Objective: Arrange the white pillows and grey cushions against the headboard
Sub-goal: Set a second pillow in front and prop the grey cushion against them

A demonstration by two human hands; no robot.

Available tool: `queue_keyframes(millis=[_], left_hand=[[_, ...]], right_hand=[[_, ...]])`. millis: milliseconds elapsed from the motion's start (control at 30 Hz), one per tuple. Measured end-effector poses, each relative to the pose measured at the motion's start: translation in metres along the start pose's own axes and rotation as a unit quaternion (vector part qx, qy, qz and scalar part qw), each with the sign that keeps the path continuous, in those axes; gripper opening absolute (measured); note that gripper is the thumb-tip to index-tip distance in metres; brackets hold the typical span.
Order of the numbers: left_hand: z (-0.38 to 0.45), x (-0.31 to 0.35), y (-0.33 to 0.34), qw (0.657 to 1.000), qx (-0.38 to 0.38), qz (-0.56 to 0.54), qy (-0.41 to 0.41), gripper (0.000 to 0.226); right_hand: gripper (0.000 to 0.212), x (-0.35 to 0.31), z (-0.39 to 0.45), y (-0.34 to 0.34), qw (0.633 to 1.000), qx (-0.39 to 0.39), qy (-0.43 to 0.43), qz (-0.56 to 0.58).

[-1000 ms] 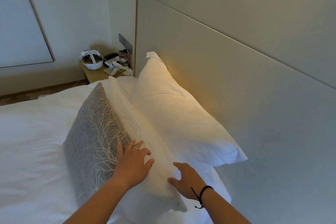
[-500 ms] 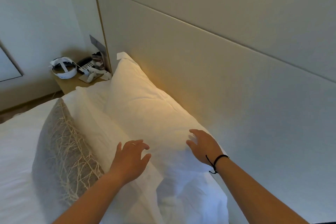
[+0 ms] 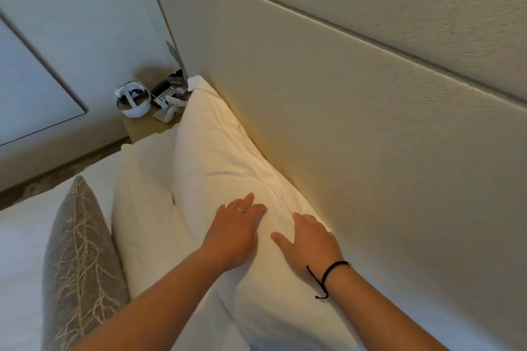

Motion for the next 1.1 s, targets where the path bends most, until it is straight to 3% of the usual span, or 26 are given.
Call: queue_keyframes(millis=[133,333,500,633,700,833,933,1100], left_hand=[[0.029,-0.016,-0.010,0.997,-0.016,0.079,0.012,0.044],[0.078,-0.032,-0.041,0.970,-0.043,0.230,0.069,0.064],[0.126,-0.040,-0.058,0.946,-0.079,0.313,0.043,0.068],[0.147,-0.047,-0.058,0.942,-0.080,0.325,0.006,0.042],[0.148,-0.049,-0.058,0.927,-0.096,0.361,0.016,0.030],[0.140,-0.063,-0.078,0.949,-0.098,0.300,0.016,0.026],[0.129,-0.065,-0.101,0.918,-0.068,0.384,0.074,0.016],[0.111,-0.082,-0.146,0.921,-0.018,0.381,0.083,0.011]], right_hand=[[0.077,-0.011,0.023,-0.002,1.000,-0.019,0.010,-0.017],[0.089,-0.015,0.030,0.002,0.998,-0.029,0.041,-0.022],[0.098,-0.013,0.019,0.001,0.998,-0.008,0.045,-0.054],[0.107,-0.013,0.012,0.005,0.996,-0.023,0.050,-0.074],[0.098,-0.014,0.009,0.007,0.995,-0.016,0.056,-0.078],[0.051,-0.021,0.008,0.011,0.998,0.011,0.036,-0.058],[0.022,-0.030,0.007,0.006,0.999,0.021,-0.002,-0.033],[0.026,-0.049,-0.007,-0.028,0.994,0.107,-0.023,-0.008]])
Point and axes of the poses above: each hand's wrist, its own z-axis towards the middle knuckle, its own y-axis out of the palm, x = y × z, the point moved 4 cm from there along z, towards the middle knuckle, and after that the axes turned 13 degrees about -z, right-handed, at the moved point
